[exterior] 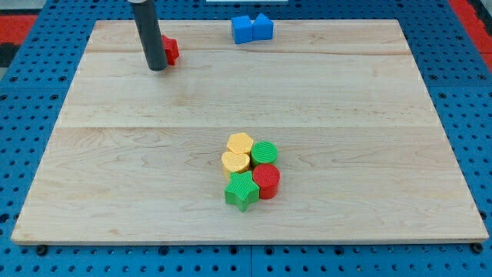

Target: Push the red star closer to the blue cube

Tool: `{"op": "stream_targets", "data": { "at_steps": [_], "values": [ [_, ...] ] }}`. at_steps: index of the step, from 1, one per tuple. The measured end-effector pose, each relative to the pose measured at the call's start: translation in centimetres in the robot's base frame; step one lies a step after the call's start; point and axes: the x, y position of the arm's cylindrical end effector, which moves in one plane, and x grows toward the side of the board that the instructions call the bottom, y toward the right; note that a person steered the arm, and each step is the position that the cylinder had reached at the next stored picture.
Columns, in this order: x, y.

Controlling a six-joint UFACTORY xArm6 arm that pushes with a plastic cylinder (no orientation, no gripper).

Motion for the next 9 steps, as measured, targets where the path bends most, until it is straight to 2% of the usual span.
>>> {"op": "stream_targets", "data": {
  "at_steps": [1, 3, 4, 6, 9],
  "values": [
    [-1.0, 0.1],
    [-1.0, -4.2],
    [-1.8, -4.5],
    [-3.0, 0.5],
    [-5.6, 0.9]
  ]
}}
